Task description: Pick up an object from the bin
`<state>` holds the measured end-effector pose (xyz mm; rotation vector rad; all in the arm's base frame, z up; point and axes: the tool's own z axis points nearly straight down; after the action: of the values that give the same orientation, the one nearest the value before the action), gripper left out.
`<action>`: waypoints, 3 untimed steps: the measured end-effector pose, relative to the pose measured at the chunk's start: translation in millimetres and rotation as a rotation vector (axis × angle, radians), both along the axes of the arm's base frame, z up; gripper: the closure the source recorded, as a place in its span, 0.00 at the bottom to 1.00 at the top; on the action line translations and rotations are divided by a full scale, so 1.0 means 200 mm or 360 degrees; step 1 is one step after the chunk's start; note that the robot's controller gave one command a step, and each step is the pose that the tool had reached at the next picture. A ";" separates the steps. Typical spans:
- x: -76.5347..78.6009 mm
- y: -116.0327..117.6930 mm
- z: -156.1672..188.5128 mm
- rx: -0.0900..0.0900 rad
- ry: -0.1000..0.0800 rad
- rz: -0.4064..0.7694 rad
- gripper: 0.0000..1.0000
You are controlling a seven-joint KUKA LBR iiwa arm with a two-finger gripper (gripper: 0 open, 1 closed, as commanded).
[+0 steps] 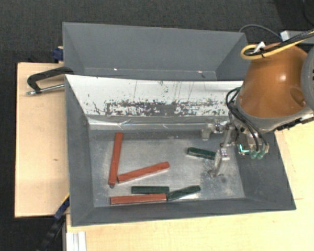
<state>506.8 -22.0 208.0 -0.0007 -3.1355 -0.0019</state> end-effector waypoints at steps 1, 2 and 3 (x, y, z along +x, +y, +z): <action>0.01 0.00 0.02 -0.0001 -0.0014 0.0002 0.00; 0.11 -0.07 -0.26 0.0000 -0.0018 -0.0167 0.00; 0.26 -0.18 -0.69 -0.0001 -0.0016 -0.0164 0.00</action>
Offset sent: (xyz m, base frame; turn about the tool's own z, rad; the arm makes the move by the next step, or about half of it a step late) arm 0.0461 -0.0373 -0.1380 0.2589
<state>558.6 -57.6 70.4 -0.1631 -3.1412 -0.0015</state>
